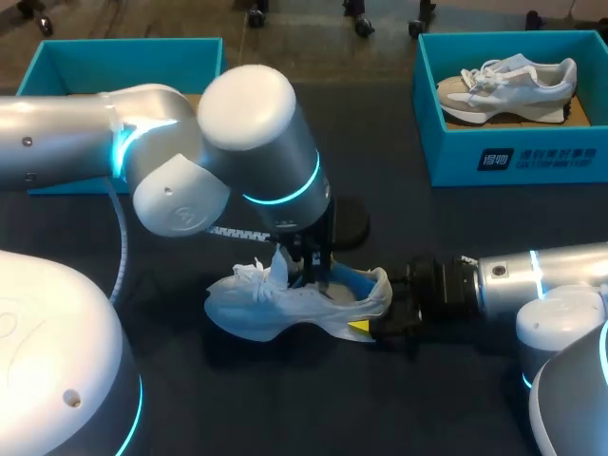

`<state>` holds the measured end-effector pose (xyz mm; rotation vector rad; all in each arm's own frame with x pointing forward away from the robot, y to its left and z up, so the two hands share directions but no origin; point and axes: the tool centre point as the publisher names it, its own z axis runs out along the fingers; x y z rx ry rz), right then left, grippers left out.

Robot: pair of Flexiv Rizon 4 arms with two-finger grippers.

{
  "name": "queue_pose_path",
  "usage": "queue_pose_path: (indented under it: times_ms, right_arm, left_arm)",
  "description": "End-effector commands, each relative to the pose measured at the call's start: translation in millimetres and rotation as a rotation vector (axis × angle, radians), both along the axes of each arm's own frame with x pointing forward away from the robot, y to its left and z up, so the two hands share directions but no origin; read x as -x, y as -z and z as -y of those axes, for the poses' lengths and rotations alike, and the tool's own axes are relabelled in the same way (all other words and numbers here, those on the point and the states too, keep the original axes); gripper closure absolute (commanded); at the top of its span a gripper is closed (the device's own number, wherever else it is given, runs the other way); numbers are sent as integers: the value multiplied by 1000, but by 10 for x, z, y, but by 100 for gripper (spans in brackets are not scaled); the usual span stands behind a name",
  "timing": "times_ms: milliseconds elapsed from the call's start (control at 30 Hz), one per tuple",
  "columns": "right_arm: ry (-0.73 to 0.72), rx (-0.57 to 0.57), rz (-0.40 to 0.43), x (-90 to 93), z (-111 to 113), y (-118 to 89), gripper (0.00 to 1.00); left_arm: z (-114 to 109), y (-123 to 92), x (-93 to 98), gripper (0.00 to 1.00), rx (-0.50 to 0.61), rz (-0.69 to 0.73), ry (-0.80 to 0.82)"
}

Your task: Take the shoe out of the shoebox, open the shoe tongue, remove and reinsert the insole, then place the shoe into the shoebox

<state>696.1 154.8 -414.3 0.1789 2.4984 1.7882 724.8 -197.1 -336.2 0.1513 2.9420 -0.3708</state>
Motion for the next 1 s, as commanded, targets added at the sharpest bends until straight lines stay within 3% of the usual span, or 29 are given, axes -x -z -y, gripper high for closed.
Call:
queue_pose_path:
  times_ms: [33, 433, 1000]
  right_arm:
    - [-1, 7, 0, 18, -32, 13, 100]
    - [-1, 7, 0, 18, -32, 13, 100]
    - [-1, 7, 0, 18, -32, 13, 100]
  left_arm:
    - [-150, -178, 16, 100, 21, -11, 10]
    - [-319, -158, 21, 100, 88, -71, -34]
    - [-231, -237, 62, 100, 194, -104, -102]
